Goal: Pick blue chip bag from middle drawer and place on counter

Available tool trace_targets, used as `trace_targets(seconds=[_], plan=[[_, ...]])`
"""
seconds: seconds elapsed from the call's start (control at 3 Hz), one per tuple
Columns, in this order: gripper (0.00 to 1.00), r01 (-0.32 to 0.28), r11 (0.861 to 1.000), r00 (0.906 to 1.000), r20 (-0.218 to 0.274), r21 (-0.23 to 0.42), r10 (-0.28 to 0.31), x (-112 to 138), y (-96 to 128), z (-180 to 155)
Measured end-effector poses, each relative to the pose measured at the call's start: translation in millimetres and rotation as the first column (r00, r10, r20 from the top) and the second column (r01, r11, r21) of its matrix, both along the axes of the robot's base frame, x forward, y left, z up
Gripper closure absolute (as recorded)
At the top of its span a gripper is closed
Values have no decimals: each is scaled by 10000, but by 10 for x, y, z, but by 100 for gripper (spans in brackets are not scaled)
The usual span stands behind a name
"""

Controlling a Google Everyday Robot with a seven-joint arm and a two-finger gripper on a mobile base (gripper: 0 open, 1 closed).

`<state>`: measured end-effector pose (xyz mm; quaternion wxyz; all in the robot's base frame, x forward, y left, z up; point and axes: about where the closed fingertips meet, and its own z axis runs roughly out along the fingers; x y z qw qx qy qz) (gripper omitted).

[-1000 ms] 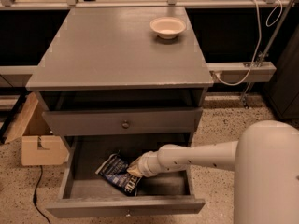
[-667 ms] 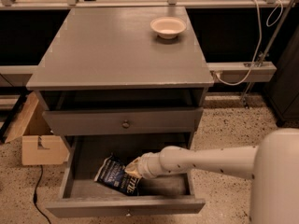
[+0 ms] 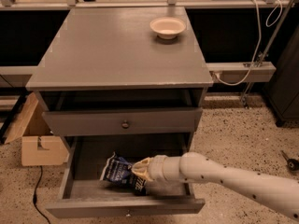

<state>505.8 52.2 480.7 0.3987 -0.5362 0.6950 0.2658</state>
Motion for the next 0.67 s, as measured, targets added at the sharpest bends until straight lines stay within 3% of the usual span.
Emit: trace_targets(seconds=[0.33,0.67], plan=[[100,103,9991,9994,338,421,-118,-49,-195,198],[100,103,9990,9993,342,444,-119,-51,-191,200]])
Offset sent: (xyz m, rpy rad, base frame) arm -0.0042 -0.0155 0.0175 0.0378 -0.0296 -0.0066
